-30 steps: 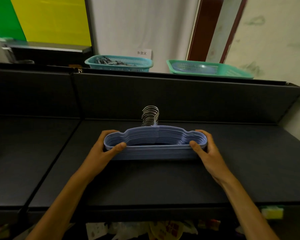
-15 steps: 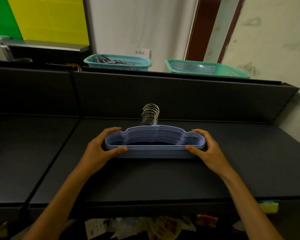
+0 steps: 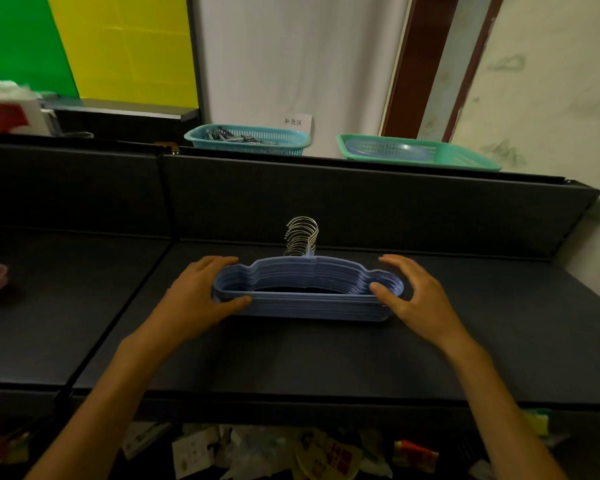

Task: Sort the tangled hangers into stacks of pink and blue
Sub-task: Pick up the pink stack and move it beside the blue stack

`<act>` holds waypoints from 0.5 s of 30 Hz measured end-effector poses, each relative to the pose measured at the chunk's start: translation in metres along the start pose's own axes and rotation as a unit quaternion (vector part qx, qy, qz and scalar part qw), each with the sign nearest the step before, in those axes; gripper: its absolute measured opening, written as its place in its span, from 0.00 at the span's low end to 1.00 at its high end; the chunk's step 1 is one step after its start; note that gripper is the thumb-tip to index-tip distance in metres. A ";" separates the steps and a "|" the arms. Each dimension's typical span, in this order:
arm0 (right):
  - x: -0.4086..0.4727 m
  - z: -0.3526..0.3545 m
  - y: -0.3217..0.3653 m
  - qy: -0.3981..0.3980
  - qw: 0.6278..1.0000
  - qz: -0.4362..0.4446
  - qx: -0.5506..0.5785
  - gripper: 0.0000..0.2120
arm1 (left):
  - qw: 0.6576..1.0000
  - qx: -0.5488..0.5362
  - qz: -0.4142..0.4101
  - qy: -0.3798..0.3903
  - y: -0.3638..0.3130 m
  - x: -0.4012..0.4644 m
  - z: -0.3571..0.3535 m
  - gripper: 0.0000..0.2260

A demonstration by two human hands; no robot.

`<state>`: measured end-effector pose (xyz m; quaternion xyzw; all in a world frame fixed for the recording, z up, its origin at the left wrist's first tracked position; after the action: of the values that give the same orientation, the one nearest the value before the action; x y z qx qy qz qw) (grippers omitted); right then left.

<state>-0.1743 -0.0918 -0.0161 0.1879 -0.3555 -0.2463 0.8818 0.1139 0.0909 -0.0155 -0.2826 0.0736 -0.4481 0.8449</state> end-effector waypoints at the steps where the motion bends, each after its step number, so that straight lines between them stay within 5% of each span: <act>1: 0.003 0.001 0.006 -0.004 1.000 0.019 -0.022 0.22 | 0.999 0.029 -0.009 -0.012 -0.003 -0.004 0.005 0.33; 8: 0.023 -0.031 0.069 0.044 0.985 0.104 -0.128 0.26 | 0.982 0.174 -0.006 -0.071 -0.009 -0.038 0.046 0.33; 15: 0.035 -0.094 0.140 0.099 0.977 0.137 -0.128 0.27 | 0.966 0.236 0.067 -0.086 0.059 -0.070 0.086 0.33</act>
<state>-0.0425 0.0162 0.0106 0.0460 -0.2541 -0.1470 0.9549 0.1478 0.2077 0.0147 -0.1068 -0.0886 -0.3689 0.9191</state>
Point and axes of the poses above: each hand's wrist, its own x-axis towards the middle knuckle, its own z-axis out of the back of the hand, y = z × x, the point moved 2 cm from there along x, towards the middle knuckle, and after that the axes turned 12 degrees about z, right-handed, at the moved point
